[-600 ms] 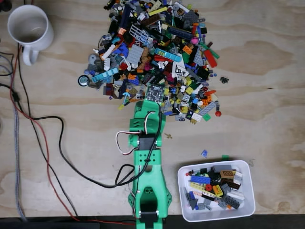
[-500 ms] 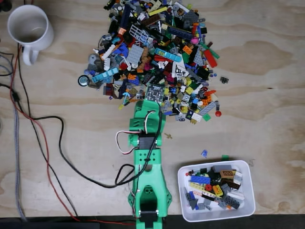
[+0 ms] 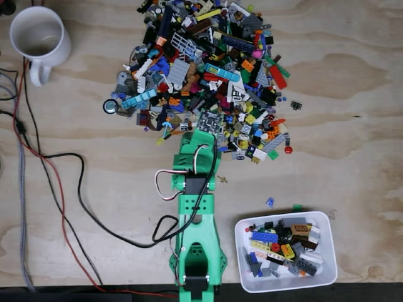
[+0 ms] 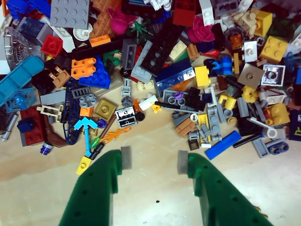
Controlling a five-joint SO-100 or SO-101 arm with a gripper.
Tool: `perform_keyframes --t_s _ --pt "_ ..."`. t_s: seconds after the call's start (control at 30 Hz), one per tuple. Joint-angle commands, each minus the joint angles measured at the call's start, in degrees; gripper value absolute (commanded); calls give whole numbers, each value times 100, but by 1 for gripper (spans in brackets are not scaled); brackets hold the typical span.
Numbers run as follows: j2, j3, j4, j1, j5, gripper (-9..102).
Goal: Find the closest Lego and put it in the bin.
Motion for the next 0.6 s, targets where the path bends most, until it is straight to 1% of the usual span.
perform_keyframes --t_s 0.0,0.17,0.27,0.43,0.57 --pt "-378 -308 -246 -105 571 16" --pt "-1696 -1028 -624 -281 1837 16" --pt "-2355 -1477 -853 -308 2391 16" --pt "-3226 -1995 -1195 -193 2892 16" --pt "-3727 -2145 -1424 -158 3041 16"
